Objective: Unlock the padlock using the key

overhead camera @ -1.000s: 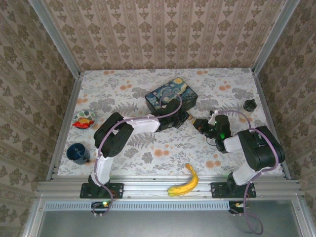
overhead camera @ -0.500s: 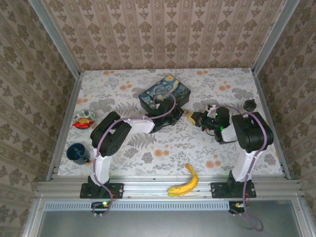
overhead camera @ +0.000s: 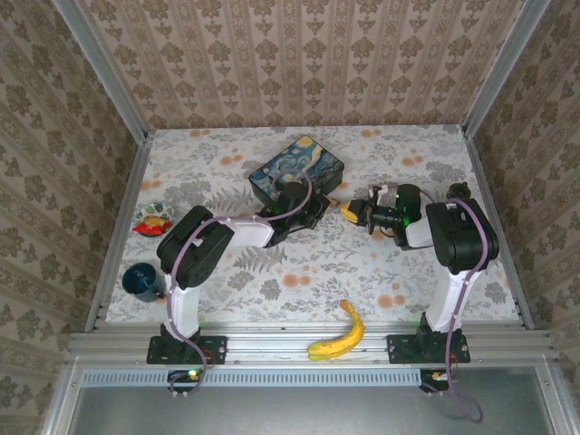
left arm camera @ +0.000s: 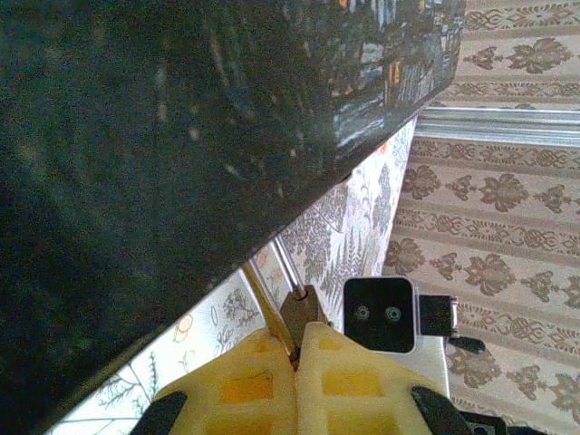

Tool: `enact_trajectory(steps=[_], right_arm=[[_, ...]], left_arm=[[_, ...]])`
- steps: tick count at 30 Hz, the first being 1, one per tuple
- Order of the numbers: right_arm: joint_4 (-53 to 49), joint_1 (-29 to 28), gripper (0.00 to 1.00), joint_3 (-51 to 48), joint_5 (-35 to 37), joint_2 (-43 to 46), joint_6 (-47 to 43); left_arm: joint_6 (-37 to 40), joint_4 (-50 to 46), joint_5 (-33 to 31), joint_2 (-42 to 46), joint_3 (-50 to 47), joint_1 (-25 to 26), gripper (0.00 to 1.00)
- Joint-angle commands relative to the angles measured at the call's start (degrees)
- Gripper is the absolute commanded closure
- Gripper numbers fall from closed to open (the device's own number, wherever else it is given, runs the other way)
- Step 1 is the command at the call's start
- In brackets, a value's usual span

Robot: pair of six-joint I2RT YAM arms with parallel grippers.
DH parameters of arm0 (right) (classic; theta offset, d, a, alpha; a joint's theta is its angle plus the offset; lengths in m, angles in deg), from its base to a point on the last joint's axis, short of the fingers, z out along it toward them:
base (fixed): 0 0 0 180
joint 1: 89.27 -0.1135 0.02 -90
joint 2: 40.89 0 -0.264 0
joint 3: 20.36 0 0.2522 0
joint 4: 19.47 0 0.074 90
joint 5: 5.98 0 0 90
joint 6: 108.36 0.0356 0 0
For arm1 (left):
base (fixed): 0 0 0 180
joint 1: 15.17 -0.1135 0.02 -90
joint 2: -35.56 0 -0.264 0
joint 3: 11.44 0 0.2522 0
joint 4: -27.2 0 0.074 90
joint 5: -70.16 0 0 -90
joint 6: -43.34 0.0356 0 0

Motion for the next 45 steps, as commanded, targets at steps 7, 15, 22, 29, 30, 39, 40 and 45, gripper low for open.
enact_trajectory(steps=[7, 15, 22, 29, 30, 39, 40, 45], right_arm=[[-8.4, -3.3, 1.00, 2.7, 2.1, 9.6, -8.3], [-5.9, -7.1, 1.00, -3.8, 11.1, 13.3, -8.6], [-1.1, -6.1, 1.00, -4.9, 11.9, 10.8, -7.4], [6.7, -4.0, 1.00, -2.1, 7.2, 4.1, -2.9], [8.4, -3.6, 1.00, -1.7, 5.8, 2.8, -1.9], [10.7, 2.1, 1.00, -3.0, -0.6, -0.5, -2.1], [10.1, 2.2, 1.00, -3.1, -0.6, -0.4, -2.7], [7.2, 1.4, 1.00, -2.9, 0.3, 0.6, -4.1]], left_arm=[[0.0, 1.7, 29.2, 2.2, -3.1, 1.5, 1.00], [1.8, -1.4, 33.3, 5.3, -6.4, 0.6, 1.00], [8.3, -13.4, 35.2, 9.0, -4.8, 0.6, 1.00], [8.2, -11.8, 38.5, 8.2, -5.4, 0.5, 1.00], [8.4, -11.6, 38.9, 8.3, -5.6, 0.4, 1.00], [14.8, -20.5, 39.2, 11.6, -4.7, -0.6, 1.00], [15.1, -20.9, 39.2, 11.7, -4.5, -0.5, 1.00], [14.6, -20.2, 39.6, 10.6, -3.7, -0.2, 1.00]])
